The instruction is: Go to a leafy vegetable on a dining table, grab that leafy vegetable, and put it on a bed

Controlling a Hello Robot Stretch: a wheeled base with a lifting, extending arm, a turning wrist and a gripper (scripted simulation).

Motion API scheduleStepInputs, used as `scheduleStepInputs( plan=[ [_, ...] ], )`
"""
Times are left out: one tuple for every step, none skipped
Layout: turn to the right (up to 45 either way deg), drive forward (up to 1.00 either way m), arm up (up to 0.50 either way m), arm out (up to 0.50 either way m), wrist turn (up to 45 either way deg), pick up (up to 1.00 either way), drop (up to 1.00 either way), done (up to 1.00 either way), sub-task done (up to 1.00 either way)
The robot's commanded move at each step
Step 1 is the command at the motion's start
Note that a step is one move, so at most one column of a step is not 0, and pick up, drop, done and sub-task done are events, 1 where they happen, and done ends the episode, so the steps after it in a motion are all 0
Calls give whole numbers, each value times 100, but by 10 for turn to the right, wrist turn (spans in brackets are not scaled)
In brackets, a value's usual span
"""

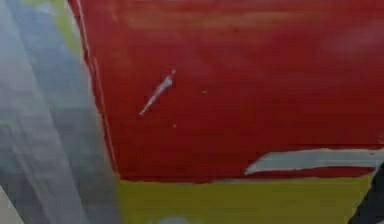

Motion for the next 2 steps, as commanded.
scheduleStepInputs(
  plan=[
    [-450,0,0,0,0,0,0,0,0],
    [-450,0,0,0,0,0,0,0,0]
  ],
)
